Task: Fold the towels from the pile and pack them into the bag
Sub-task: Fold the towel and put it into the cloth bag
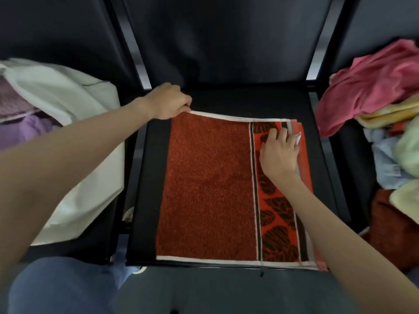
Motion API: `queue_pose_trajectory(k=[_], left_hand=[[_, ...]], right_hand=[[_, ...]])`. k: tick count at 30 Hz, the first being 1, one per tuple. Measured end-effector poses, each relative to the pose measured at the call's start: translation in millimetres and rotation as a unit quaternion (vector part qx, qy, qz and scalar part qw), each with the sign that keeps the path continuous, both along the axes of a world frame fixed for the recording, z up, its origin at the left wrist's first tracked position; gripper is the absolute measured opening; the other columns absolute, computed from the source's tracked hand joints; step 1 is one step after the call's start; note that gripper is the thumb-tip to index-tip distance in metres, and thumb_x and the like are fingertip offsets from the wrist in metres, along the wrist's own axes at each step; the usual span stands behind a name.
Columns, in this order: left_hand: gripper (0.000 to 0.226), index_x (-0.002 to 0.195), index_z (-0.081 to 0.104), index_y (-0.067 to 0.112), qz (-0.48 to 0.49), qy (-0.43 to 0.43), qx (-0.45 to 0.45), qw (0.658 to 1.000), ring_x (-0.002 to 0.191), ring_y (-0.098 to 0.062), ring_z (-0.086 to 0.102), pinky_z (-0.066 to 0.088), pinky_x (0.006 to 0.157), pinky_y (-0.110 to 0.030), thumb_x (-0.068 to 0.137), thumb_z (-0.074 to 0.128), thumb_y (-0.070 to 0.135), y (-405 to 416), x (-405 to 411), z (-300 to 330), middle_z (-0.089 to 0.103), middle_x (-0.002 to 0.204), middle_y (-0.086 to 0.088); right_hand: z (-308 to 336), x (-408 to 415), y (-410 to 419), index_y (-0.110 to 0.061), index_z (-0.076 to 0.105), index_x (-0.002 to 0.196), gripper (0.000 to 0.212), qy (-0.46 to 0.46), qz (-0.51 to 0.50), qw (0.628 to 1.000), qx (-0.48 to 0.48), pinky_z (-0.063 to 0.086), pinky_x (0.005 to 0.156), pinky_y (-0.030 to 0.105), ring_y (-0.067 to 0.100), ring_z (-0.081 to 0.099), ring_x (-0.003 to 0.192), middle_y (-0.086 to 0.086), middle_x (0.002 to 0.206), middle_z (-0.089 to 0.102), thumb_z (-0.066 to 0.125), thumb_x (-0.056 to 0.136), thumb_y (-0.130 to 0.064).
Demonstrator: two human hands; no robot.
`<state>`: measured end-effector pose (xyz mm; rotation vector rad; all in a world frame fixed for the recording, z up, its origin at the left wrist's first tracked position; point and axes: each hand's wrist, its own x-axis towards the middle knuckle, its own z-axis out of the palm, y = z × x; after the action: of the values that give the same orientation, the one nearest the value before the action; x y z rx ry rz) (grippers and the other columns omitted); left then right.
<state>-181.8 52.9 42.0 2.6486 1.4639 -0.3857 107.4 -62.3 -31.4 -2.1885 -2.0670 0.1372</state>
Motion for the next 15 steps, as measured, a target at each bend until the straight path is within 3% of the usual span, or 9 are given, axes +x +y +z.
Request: queue_pose_trajectory(k=[3,5,7,11,13,15], left_hand=[[0.025,0.116,0.058,0.015,0.074,-0.002,-0.054,0.996,0.104,-0.030,0.054,0.038,0.086,-0.039,0.099,0.049,0.030,-9,0,-25,0.062,0.107,-0.012],[0.031,0.125,0.053,0.014,0.140,-0.048,-0.062,0.987,0.109,-0.031,0.052,0.037,0.093,-0.042,0.096,0.055,0.024,-19,-2,-44,0.054,0.119,-0.013],[0.040,0.131,0.049,0.010,0.182,-0.097,0.011,0.978,0.112,-0.035,0.050,0.039,0.096,-0.047,0.092,0.059,0.018,-33,-2,-58,0.048,0.123,-0.018],[0.035,0.122,0.054,0.006,0.268,-0.158,0.178,0.934,0.108,-0.037,0.050,0.043,0.091,-0.048,0.088,0.058,0.014,-78,26,-68,0.051,0.119,-0.019],[0.030,0.116,0.056,0.011,0.235,-0.226,0.162,0.932,0.107,-0.029,0.052,0.044,0.092,-0.043,0.087,0.060,0.017,-120,59,-65,0.053,0.115,-0.012],[0.031,0.114,0.057,0.013,0.120,-0.292,0.080,0.945,0.104,-0.024,0.053,0.045,0.092,-0.038,0.085,0.064,0.019,-168,97,-62,0.055,0.111,-0.007]], right_hand=[[1,13,16,0.003,0.040,0.128,0.037,0.070,-0.014,0.997,0.008,0.043,0.094,0.046,0.045,0.043,0.122,0.029,0.134,0.041,0.046,0.092,-0.003],[3,26,26,0.000,0.041,0.125,0.034,0.137,-0.049,0.989,0.034,0.042,0.074,0.038,0.042,0.055,0.105,0.026,0.129,0.041,0.046,0.091,0.001],[5,40,35,-0.002,0.043,0.124,0.031,0.158,-0.084,0.983,0.033,0.036,0.067,0.035,0.042,0.057,0.096,0.024,0.126,0.040,0.049,0.093,-0.004],[4,56,46,0.000,0.046,0.127,0.035,0.156,-0.097,0.983,-0.005,0.044,0.075,0.043,0.044,0.055,0.099,0.025,0.127,0.038,0.049,0.098,-0.020],[5,58,48,-0.001,0.049,0.124,0.034,0.161,-0.101,0.981,-0.023,0.045,0.083,0.047,0.045,0.055,0.099,0.025,0.128,0.038,0.050,0.098,-0.023],[8,58,49,-0.001,0.049,0.124,0.036,0.183,-0.120,0.975,-0.035,0.045,0.087,0.045,0.044,0.054,0.102,0.024,0.129,0.039,0.053,0.096,-0.023]])
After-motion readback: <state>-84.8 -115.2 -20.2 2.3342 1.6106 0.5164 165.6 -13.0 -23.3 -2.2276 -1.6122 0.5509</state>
